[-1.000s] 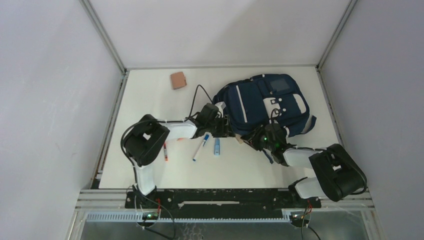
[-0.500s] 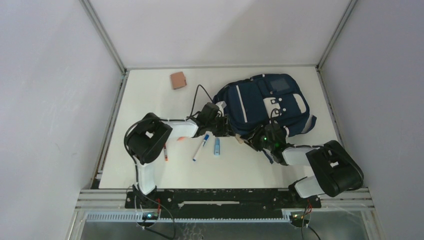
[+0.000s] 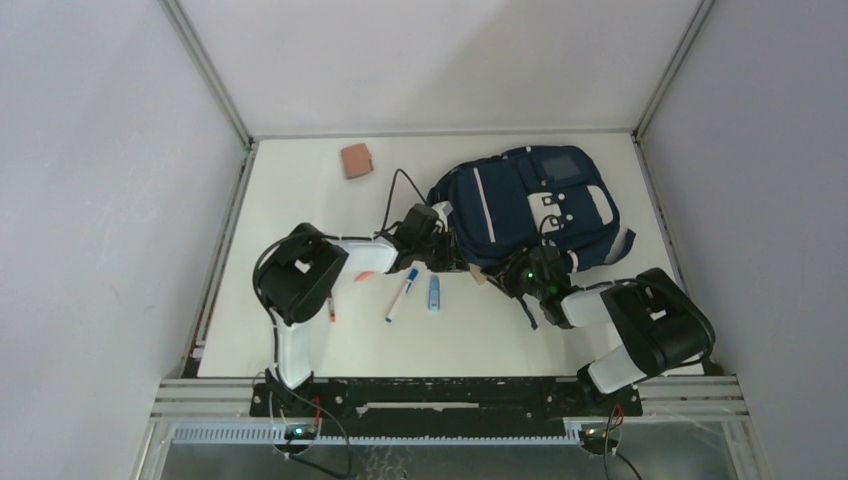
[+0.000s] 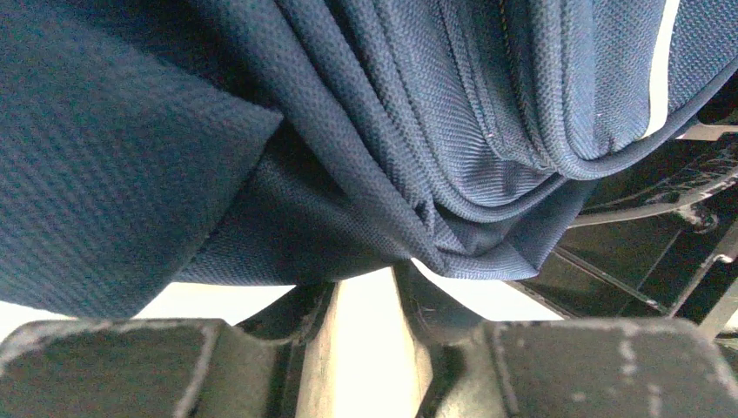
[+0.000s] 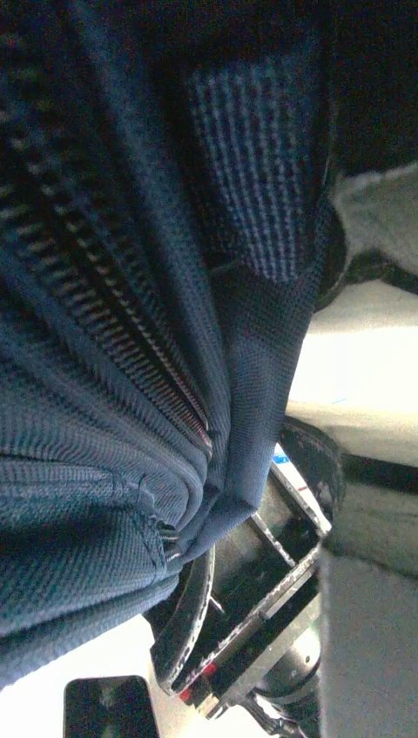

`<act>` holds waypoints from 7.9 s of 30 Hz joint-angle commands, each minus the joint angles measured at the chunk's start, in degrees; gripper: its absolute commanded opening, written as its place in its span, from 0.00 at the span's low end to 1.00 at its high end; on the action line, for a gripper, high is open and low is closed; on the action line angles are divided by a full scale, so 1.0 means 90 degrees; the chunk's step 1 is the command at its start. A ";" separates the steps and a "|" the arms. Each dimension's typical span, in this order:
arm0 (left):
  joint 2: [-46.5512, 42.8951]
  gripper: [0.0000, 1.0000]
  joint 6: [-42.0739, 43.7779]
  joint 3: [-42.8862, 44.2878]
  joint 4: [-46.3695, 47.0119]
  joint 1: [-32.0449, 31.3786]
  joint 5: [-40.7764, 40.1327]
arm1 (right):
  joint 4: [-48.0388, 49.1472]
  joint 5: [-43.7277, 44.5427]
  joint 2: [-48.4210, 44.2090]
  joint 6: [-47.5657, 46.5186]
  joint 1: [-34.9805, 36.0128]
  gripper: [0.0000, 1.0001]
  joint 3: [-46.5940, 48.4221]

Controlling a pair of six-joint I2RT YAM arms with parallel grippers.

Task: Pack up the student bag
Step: Pick up the personal item from the center of the board, then place the personal item in the student bag, then move the personal item to the center of the board.

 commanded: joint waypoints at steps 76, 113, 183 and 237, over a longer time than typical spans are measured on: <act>-0.5250 0.00 -0.1546 -0.3039 -0.0174 0.2192 -0.0243 | -0.4963 0.2489 -0.1617 -0.4280 0.1091 0.46 0.3777; -0.6581 0.00 -0.0279 -0.2729 -0.2317 0.2240 -0.0936 | -0.5888 0.3107 0.3782 -0.5471 0.1240 0.50 0.8286; -0.0265 0.69 -0.1780 0.1923 -0.0469 0.0092 0.0422 | -0.4540 -0.1624 -0.0918 -0.3204 0.0183 0.00 0.5862; 0.1354 1.00 0.1968 0.5681 -0.5255 0.3583 -0.3242 | -0.4281 -0.1738 -0.0609 -0.3143 0.0562 0.00 0.5623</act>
